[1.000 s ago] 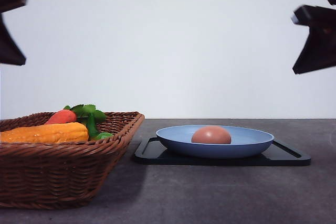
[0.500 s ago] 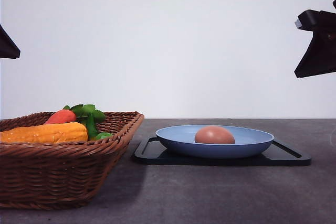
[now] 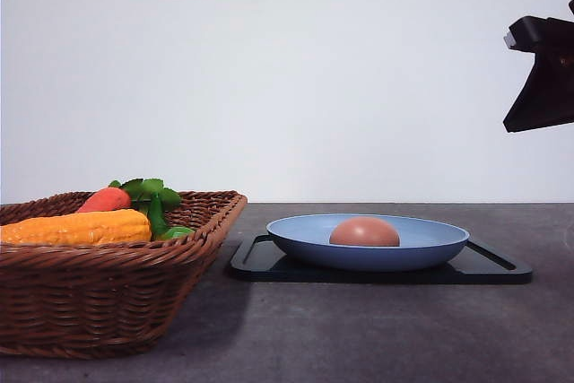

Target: Transfer egg from basket to plate and serve

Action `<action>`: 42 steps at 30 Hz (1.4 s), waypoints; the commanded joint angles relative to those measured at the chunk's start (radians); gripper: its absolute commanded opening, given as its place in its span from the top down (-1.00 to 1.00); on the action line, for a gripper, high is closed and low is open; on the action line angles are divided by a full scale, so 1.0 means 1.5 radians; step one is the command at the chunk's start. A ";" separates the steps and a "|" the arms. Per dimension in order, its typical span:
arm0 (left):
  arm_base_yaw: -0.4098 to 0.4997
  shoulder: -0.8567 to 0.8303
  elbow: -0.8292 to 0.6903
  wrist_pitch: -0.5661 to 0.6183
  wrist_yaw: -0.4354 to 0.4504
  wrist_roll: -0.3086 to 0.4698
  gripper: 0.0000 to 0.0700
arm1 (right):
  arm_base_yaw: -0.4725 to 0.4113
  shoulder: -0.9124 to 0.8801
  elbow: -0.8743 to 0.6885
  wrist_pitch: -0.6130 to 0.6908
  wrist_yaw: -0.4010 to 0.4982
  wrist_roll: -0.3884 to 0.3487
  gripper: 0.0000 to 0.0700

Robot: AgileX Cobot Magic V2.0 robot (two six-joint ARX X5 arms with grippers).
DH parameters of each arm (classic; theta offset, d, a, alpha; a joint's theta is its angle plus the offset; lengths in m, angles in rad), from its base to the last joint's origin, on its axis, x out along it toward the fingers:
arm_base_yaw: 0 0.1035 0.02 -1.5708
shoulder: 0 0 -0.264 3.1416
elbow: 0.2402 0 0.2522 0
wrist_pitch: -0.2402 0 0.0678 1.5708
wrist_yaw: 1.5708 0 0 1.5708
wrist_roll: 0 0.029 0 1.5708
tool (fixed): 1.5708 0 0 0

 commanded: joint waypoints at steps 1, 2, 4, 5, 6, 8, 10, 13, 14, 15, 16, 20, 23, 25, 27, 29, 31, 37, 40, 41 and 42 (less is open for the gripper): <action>0.031 -0.021 -0.009 0.003 -0.003 0.034 1.00 | 0.003 0.003 0.004 0.007 0.003 0.008 1.00; 0.050 -0.032 -0.016 0.003 -0.003 0.034 1.00 | 0.003 0.003 0.004 0.007 0.003 0.008 1.00; 0.087 -0.047 -0.034 0.005 -0.003 0.034 1.00 | 0.003 0.003 0.004 0.007 0.003 0.008 1.00; 0.101 -0.051 -0.046 0.009 -0.003 0.034 1.00 | 0.003 0.003 0.004 0.007 0.003 0.009 1.00; 0.113 -0.054 -0.058 0.013 -0.003 0.033 1.00 | 0.003 0.003 0.004 0.007 0.003 0.009 1.00; 0.133 -0.057 -0.088 0.024 -0.003 0.030 1.00 | 0.003 0.003 0.004 0.007 0.003 0.008 1.00; 0.149 -0.057 -0.121 0.041 -0.003 0.026 1.00 | 0.003 0.003 0.004 0.007 0.003 0.008 1.00; 0.165 -0.057 -0.158 0.048 -0.003 0.020 1.00 | 0.003 0.003 0.004 0.007 0.003 0.008 1.00; 0.168 -0.057 -0.168 0.048 -0.003 0.016 1.00 | 0.003 0.003 0.004 0.007 0.003 0.008 1.00; 0.172 -0.057 -0.177 0.048 -0.003 0.013 1.00 | 0.003 0.003 0.004 0.007 0.003 0.008 1.00; 0.174 -0.058 -0.186 0.048 -0.003 0.011 1.00 | 0.003 0.003 0.004 0.007 0.003 0.008 1.00; 0.182 -0.065 -0.216 0.047 -0.003 0.000 1.00 | 0.003 0.003 0.004 0.007 0.003 0.008 1.00; 0.184 -0.065 -0.224 0.052 -0.001 -0.009 1.00 | 0.003 0.003 0.004 0.007 0.003 0.008 1.00; 0.184 -0.065 -0.225 0.054 0.000 -0.009 1.00 | 0.003 0.003 0.004 0.007 0.003 0.008 1.00; 0.185 -0.065 -0.226 0.055 0.000 -0.009 1.00 | 0.003 0.003 0.004 0.007 0.003 0.008 1.00; 0.186 -0.065 -0.226 0.054 0.000 -0.009 1.00 | 0.003 0.003 0.004 0.007 0.003 0.008 1.00; 0.186 -0.065 -0.226 0.054 0.000 -0.009 1.00 | 0.003 0.003 0.004 0.007 0.003 0.008 1.00; 0.186 -0.065 -0.226 0.053 0.000 -0.009 1.00 | 0.003 0.003 0.004 0.007 0.003 0.008 1.00; 0.186 -0.065 -0.226 0.053 0.000 -0.009 1.00 | 0.003 0.003 0.004 0.007 0.003 0.008 1.00; 0.186 -0.065 -0.226 0.053 0.000 -0.009 1.00 | 0.003 0.003 0.004 0.007 0.003 0.008 1.00; 0.186 -0.065 -0.226 0.053 0.000 -0.009 1.00 | 0.003 0.003 0.004 0.007 0.003 0.008 1.00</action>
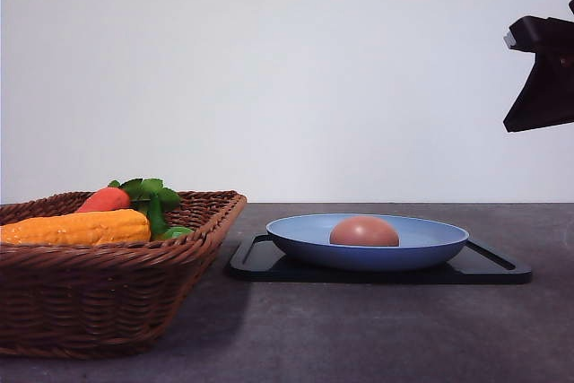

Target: Transfer egg from basket to plate and serve

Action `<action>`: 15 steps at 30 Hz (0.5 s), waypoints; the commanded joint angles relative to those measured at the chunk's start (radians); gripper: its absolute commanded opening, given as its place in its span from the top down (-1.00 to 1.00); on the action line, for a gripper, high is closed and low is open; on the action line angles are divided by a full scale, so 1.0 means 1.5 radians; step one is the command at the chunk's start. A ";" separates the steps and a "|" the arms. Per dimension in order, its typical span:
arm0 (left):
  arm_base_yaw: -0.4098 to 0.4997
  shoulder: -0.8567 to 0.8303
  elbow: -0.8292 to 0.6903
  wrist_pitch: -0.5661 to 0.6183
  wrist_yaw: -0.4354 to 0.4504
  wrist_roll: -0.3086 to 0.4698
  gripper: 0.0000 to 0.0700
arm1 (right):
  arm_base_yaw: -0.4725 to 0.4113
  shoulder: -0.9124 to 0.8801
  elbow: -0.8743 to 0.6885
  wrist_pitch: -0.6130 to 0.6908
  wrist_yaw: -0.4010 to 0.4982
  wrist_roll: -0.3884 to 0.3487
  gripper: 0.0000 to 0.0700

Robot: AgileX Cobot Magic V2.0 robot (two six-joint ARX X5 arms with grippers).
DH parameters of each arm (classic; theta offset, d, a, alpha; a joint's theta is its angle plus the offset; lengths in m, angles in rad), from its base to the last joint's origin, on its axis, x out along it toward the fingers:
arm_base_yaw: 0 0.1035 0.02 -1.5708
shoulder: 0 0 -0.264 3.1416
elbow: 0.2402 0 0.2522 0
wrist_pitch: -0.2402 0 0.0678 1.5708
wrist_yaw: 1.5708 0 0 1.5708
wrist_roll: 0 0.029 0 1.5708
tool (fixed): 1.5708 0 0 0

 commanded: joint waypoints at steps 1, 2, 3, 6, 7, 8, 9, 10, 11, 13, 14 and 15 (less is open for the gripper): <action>0.001 -0.001 -0.018 -0.004 -0.002 -0.003 1.00 | 0.003 0.003 0.004 0.007 0.003 0.008 1.00; 0.001 -0.001 -0.018 -0.004 -0.002 -0.003 1.00 | 0.003 0.003 0.004 0.007 0.003 0.008 1.00; 0.001 -0.001 -0.018 -0.004 -0.002 -0.003 1.00 | 0.003 0.003 0.004 0.007 0.003 0.008 1.00; 0.001 -0.001 -0.018 -0.004 -0.002 -0.003 1.00 | 0.003 0.002 0.004 0.006 0.003 0.008 1.00; 0.001 -0.001 -0.018 -0.004 -0.002 -0.003 1.00 | 0.003 -0.009 0.004 0.001 0.004 0.001 1.00; 0.001 -0.001 -0.018 -0.004 -0.002 -0.003 1.00 | 0.002 -0.023 0.004 -0.004 0.013 -0.008 1.00; 0.001 -0.001 -0.018 -0.004 -0.002 -0.003 1.00 | 0.000 -0.038 0.004 -0.010 0.026 -0.017 1.00; 0.001 -0.001 -0.018 -0.004 -0.002 -0.003 1.00 | -0.001 -0.062 0.004 -0.013 0.041 -0.021 1.00; 0.001 -0.001 -0.018 -0.004 -0.002 -0.003 1.00 | -0.003 -0.086 0.003 -0.014 0.058 -0.036 1.00; 0.001 -0.001 -0.018 -0.004 -0.002 -0.003 1.00 | -0.011 -0.137 0.002 -0.012 0.089 -0.072 1.00; 0.001 -0.001 -0.018 -0.004 -0.002 -0.003 1.00 | -0.018 -0.163 0.001 -0.011 0.098 -0.085 1.00; 0.001 -0.001 -0.018 -0.004 -0.002 -0.003 1.00 | -0.027 -0.188 0.000 -0.010 0.103 -0.096 1.00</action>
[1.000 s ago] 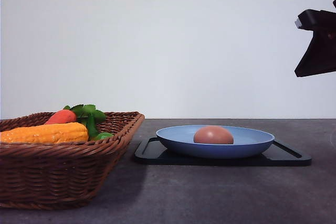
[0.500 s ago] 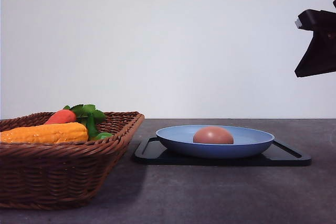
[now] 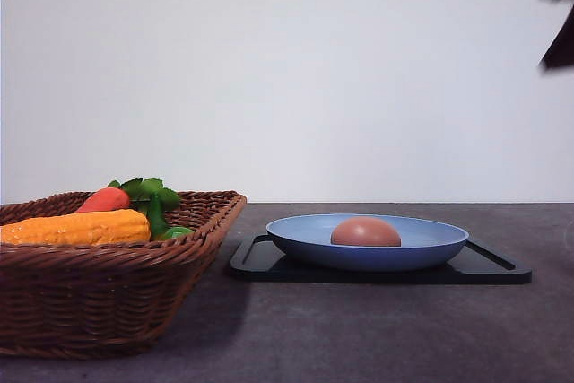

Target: Transfer egg from basket to plate and serve

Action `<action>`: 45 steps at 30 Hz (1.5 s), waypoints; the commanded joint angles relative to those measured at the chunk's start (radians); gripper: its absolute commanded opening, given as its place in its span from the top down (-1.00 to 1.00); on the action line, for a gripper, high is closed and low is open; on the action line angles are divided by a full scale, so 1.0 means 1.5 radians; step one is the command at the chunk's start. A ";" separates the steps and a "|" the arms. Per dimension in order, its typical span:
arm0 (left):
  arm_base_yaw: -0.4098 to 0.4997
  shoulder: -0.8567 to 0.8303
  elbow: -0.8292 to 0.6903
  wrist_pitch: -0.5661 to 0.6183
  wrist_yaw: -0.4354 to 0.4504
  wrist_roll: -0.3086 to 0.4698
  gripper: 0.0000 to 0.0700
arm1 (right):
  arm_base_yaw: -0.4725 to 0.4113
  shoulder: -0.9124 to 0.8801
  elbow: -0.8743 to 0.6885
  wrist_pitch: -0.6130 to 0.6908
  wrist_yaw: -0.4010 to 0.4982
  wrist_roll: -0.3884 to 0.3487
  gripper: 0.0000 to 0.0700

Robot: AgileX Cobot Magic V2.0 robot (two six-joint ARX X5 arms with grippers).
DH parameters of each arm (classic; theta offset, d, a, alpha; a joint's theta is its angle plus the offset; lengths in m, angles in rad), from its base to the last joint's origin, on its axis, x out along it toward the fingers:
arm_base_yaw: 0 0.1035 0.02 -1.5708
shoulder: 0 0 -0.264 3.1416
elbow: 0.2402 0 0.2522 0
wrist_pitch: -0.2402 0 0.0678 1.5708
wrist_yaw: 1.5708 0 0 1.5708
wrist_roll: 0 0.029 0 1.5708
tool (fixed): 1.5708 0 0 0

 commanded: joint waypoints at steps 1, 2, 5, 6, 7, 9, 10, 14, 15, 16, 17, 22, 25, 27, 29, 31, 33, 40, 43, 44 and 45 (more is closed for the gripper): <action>0.001 -0.001 -0.018 -0.004 -0.002 -0.003 1.00 | -0.014 -0.041 -0.001 0.006 0.006 -0.045 1.00; 0.001 -0.001 -0.018 -0.004 -0.002 -0.003 1.00 | -0.026 -0.066 -0.002 0.006 0.006 -0.048 1.00; 0.001 -0.001 -0.018 -0.004 -0.002 -0.003 1.00 | -0.068 -0.133 -0.010 0.007 0.005 -0.051 1.00; 0.001 -0.001 -0.018 -0.004 -0.002 -0.003 1.00 | -0.082 -0.153 -0.015 0.008 0.005 -0.051 1.00; 0.001 -0.001 -0.018 -0.004 -0.002 -0.003 1.00 | -0.096 -0.172 -0.022 0.009 0.005 -0.050 1.00; 0.001 -0.001 -0.018 -0.004 -0.002 -0.003 1.00 | -0.119 -0.201 -0.040 0.009 0.004 -0.050 1.00; 0.001 -0.001 -0.018 -0.004 -0.002 -0.003 1.00 | -0.131 -0.216 -0.052 0.008 0.001 -0.050 1.00; 0.001 -0.001 -0.018 -0.004 -0.002 -0.003 1.00 | -0.167 -0.265 -0.111 0.008 -0.040 -0.034 1.00; 0.001 -0.001 -0.018 -0.004 -0.002 -0.003 1.00 | -0.173 -0.275 -0.126 0.008 -0.049 -0.023 1.00; 0.001 -0.001 -0.018 -0.004 -0.002 -0.003 1.00 | -0.178 -0.284 -0.141 0.008 -0.054 -0.012 1.00; 0.001 -0.001 -0.018 -0.004 -0.002 -0.003 1.00 | -0.182 -0.292 -0.156 0.008 -0.055 -0.001 1.00; 0.001 -0.001 -0.018 -0.004 -0.002 -0.003 1.00 | -0.186 -0.314 -0.220 0.007 -0.055 0.046 1.00; 0.001 -0.001 -0.018 -0.004 -0.002 -0.003 1.00 | -0.186 -0.315 -0.245 -0.004 -0.055 0.063 1.00; 0.001 -0.001 -0.018 -0.004 -0.002 -0.003 1.00 | -0.186 -0.315 -0.246 -0.038 -0.055 0.075 1.00; 0.001 -0.001 -0.018 -0.004 -0.002 -0.003 1.00 | -0.185 -0.315 -0.246 -0.077 -0.055 0.092 1.00; 0.001 -0.001 -0.018 -0.004 -0.002 -0.003 1.00 | -0.185 -0.315 -0.246 -0.103 -0.054 0.095 1.00; 0.001 -0.001 -0.018 -0.004 -0.002 -0.003 1.00 | -0.185 -0.314 -0.246 -0.098 -0.050 0.095 1.00; 0.001 -0.001 -0.018 -0.004 -0.002 -0.003 1.00 | -0.185 -0.314 -0.246 -0.093 -0.046 0.095 1.00; 0.001 -0.001 -0.018 -0.004 -0.002 -0.003 1.00 | -0.185 -0.314 -0.246 -0.094 -0.046 0.095 1.00; 0.001 -0.001 -0.018 -0.004 -0.002 -0.003 1.00 | -0.185 -0.314 -0.246 -0.094 -0.046 0.095 1.00; 0.001 -0.001 -0.018 -0.004 -0.002 -0.003 1.00 | -0.185 -0.314 -0.246 -0.094 -0.046 0.095 1.00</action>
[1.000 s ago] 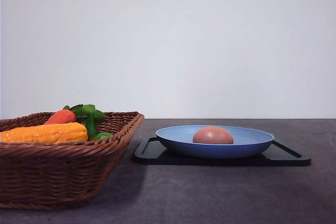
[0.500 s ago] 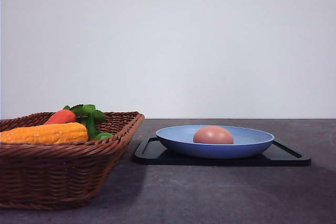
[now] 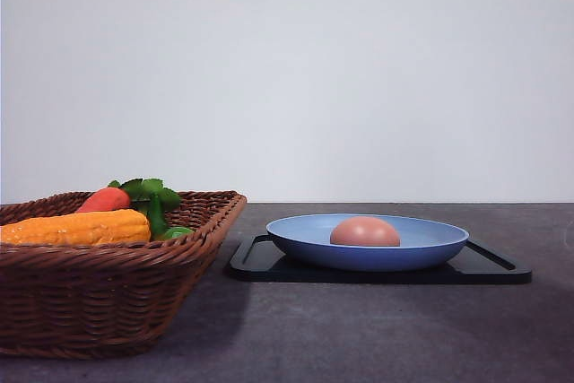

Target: Transfer egg from basket to plate and serve

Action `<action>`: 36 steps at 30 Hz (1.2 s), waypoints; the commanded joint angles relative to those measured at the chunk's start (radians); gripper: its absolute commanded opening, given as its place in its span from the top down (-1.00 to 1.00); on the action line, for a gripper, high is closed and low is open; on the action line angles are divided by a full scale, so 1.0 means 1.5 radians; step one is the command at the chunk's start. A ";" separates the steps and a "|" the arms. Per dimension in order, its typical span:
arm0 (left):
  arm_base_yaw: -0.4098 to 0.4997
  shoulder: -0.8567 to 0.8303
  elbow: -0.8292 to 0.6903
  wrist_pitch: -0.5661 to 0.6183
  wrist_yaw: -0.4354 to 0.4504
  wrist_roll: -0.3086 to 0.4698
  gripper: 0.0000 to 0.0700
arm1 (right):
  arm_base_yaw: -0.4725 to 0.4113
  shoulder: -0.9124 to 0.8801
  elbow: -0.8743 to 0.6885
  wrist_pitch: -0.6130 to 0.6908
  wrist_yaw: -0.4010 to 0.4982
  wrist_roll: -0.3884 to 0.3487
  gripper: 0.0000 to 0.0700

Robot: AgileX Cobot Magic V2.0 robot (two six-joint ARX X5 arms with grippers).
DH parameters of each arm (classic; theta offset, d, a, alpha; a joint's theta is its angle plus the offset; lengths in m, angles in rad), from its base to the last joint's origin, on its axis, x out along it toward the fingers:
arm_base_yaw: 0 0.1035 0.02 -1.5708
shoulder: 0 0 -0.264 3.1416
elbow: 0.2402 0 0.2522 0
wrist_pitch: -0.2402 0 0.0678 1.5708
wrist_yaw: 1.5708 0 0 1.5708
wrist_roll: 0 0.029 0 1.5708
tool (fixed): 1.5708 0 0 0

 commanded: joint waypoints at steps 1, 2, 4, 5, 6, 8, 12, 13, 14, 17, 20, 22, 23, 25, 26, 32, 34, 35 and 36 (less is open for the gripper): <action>0.001 -0.001 -0.018 -0.004 -0.002 -0.002 1.00 | 0.000 -0.002 -0.003 0.004 0.001 0.007 1.00; 0.001 -0.001 -0.018 -0.004 -0.002 -0.002 1.00 | 0.000 -0.002 -0.003 0.004 0.001 0.007 1.00; 0.001 -0.001 -0.018 -0.004 -0.002 -0.002 1.00 | 0.000 -0.002 -0.003 0.004 0.001 0.007 1.00; 0.001 -0.001 -0.018 -0.004 -0.002 -0.002 1.00 | 0.000 -0.002 -0.003 0.004 0.001 0.007 1.00; 0.001 -0.001 -0.018 -0.004 -0.002 -0.002 1.00 | 0.000 -0.002 -0.003 0.004 0.001 0.007 1.00; 0.001 -0.001 -0.018 -0.004 -0.002 -0.002 1.00 | 0.000 -0.002 -0.003 0.004 0.001 0.007 1.00; 0.001 -0.001 -0.018 -0.004 -0.002 -0.002 1.00 | 0.000 -0.002 -0.003 0.004 0.001 0.007 1.00; 0.001 -0.001 -0.018 -0.004 -0.002 -0.002 1.00 | 0.000 -0.002 -0.003 0.004 0.001 0.007 1.00; 0.001 -0.001 -0.018 -0.004 -0.002 -0.002 1.00 | 0.000 -0.002 -0.003 0.004 0.001 0.007 1.00; 0.001 -0.001 -0.018 -0.004 -0.002 -0.002 1.00 | 0.000 -0.002 -0.003 0.004 0.001 0.007 1.00; 0.001 -0.001 -0.018 -0.004 -0.002 -0.002 1.00 | 0.000 -0.002 -0.003 0.004 0.001 0.007 1.00; 0.001 -0.001 -0.018 -0.004 -0.002 -0.002 1.00 | 0.000 -0.002 -0.003 0.004 0.001 0.007 1.00; 0.001 -0.001 -0.018 -0.004 -0.002 -0.002 1.00 | 0.000 -0.002 -0.003 0.004 0.001 0.007 1.00; 0.001 -0.001 -0.018 -0.004 -0.002 -0.002 1.00 | 0.000 -0.002 -0.003 0.004 0.001 0.007 1.00; 0.001 -0.001 -0.018 -0.004 -0.002 -0.002 1.00 | 0.000 -0.002 -0.003 0.004 0.001 0.007 1.00; 0.001 -0.001 -0.018 -0.004 -0.002 -0.002 1.00 | 0.000 -0.002 -0.003 0.004 0.001 0.007 1.00; 0.001 -0.001 -0.018 -0.004 -0.002 -0.002 1.00 | 0.000 -0.002 -0.003 0.004 0.001 0.007 1.00; 0.001 -0.001 -0.018 -0.004 -0.002 -0.002 1.00 | 0.000 -0.002 -0.003 0.004 0.001 0.007 1.00; 0.001 -0.001 -0.018 -0.004 -0.002 -0.002 1.00 | 0.000 -0.002 -0.003 0.004 0.001 0.007 1.00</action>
